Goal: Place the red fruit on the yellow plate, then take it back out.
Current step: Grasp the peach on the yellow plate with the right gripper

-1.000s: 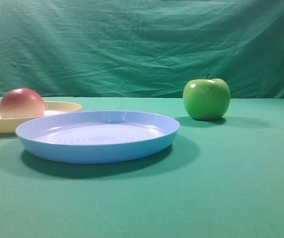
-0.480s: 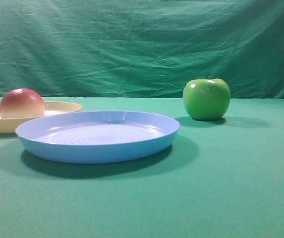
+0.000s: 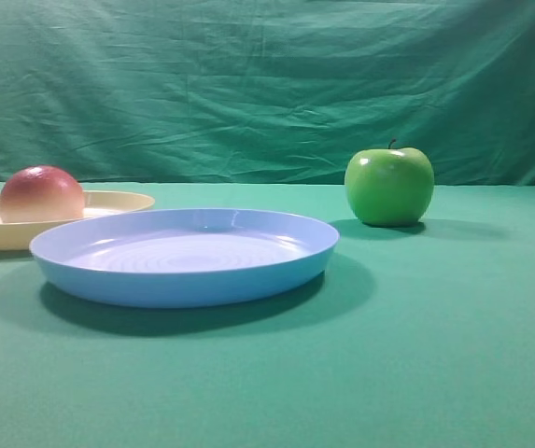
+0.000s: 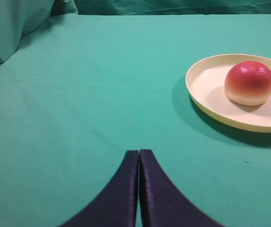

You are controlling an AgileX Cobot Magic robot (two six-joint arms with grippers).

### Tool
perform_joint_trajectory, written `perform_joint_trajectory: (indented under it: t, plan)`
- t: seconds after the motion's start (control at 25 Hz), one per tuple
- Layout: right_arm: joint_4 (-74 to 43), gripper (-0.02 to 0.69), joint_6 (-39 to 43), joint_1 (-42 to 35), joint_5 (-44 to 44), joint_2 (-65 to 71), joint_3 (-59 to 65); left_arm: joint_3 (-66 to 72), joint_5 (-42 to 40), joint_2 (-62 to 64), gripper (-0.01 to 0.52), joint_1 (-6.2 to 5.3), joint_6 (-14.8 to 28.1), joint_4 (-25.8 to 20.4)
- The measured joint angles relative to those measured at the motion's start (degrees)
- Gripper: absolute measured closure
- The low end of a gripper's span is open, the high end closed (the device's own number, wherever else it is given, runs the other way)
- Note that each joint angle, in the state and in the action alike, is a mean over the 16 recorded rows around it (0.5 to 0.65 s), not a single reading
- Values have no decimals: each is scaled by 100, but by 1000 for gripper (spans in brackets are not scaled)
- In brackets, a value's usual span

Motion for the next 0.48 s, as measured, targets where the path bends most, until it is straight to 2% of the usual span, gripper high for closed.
perform_joint_trajectory:
  t: [0.48]
  plan:
    - [614, 665, -631, 761, 1038, 2506, -2486, 0, 0, 0, 514, 0, 0, 0]
